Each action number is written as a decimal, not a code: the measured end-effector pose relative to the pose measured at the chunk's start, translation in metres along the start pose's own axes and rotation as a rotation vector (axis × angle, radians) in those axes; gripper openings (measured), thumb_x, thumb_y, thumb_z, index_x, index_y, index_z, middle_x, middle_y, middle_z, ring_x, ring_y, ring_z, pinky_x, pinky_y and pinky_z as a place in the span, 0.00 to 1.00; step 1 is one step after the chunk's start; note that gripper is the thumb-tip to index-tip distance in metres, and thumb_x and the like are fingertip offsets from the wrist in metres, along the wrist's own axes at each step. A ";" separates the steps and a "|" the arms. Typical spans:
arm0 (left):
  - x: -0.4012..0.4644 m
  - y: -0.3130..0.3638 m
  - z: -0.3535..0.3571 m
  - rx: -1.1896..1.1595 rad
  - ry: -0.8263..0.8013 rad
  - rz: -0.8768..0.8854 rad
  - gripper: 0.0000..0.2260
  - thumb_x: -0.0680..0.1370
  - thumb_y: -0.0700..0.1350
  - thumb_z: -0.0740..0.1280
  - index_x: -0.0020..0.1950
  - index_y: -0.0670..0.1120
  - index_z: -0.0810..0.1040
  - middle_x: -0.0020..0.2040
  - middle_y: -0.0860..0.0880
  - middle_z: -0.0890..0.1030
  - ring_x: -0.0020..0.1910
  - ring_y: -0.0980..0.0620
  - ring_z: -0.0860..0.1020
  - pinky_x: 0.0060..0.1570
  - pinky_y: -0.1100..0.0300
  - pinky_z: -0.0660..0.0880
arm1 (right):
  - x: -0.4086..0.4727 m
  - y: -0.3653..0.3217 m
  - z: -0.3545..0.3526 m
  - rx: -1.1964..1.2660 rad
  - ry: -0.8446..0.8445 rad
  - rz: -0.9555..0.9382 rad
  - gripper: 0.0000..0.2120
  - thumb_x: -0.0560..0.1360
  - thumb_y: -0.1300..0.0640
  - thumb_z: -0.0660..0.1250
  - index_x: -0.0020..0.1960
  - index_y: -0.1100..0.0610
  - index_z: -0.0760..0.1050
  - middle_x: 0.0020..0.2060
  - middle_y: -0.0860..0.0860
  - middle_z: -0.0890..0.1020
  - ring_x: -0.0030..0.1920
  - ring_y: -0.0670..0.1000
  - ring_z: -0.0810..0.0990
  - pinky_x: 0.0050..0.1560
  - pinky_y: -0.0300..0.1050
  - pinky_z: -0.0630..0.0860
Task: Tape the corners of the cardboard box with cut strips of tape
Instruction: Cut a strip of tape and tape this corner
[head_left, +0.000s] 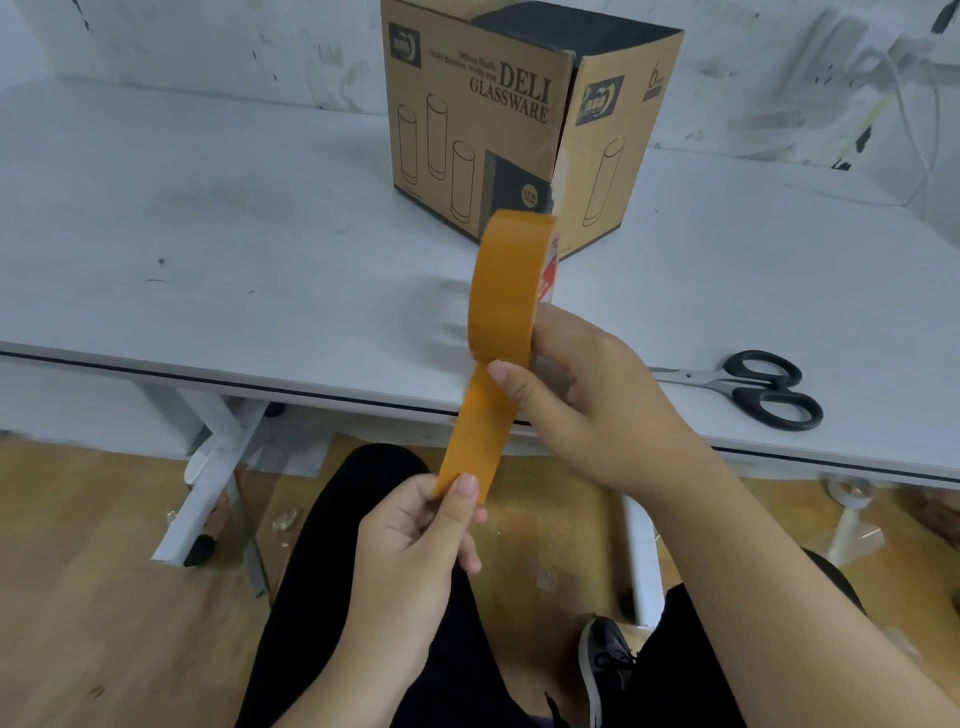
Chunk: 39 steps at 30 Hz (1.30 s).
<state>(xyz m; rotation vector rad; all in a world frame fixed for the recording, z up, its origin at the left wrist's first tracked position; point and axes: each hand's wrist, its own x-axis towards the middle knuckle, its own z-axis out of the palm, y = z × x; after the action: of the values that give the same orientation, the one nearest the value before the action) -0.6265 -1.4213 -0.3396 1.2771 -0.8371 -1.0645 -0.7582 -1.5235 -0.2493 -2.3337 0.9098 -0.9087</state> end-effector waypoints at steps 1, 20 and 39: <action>0.002 0.000 0.001 0.013 -0.001 0.019 0.13 0.72 0.57 0.67 0.35 0.50 0.81 0.27 0.49 0.78 0.23 0.58 0.73 0.28 0.70 0.70 | -0.001 0.001 0.000 0.003 0.010 0.016 0.09 0.80 0.54 0.61 0.50 0.59 0.76 0.41 0.52 0.79 0.43 0.53 0.78 0.43 0.51 0.76; -0.005 -0.006 0.007 -0.021 0.059 0.188 0.15 0.72 0.61 0.67 0.37 0.50 0.80 0.23 0.48 0.74 0.23 0.57 0.71 0.29 0.70 0.69 | 0.010 0.005 -0.009 0.018 -0.120 0.054 0.10 0.80 0.54 0.61 0.58 0.55 0.76 0.53 0.38 0.77 0.57 0.42 0.76 0.54 0.34 0.72; 0.050 -0.018 0.017 0.243 0.045 0.281 0.19 0.71 0.69 0.62 0.37 0.54 0.77 0.29 0.53 0.79 0.28 0.58 0.77 0.30 0.71 0.71 | 0.009 -0.005 -0.013 0.049 -0.153 0.246 0.07 0.79 0.59 0.60 0.55 0.54 0.74 0.46 0.52 0.81 0.47 0.52 0.80 0.51 0.53 0.78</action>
<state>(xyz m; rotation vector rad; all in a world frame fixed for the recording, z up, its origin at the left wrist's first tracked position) -0.6294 -1.4737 -0.3590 1.3314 -1.1002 -0.7236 -0.7608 -1.5286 -0.2338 -2.1568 1.0675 -0.6362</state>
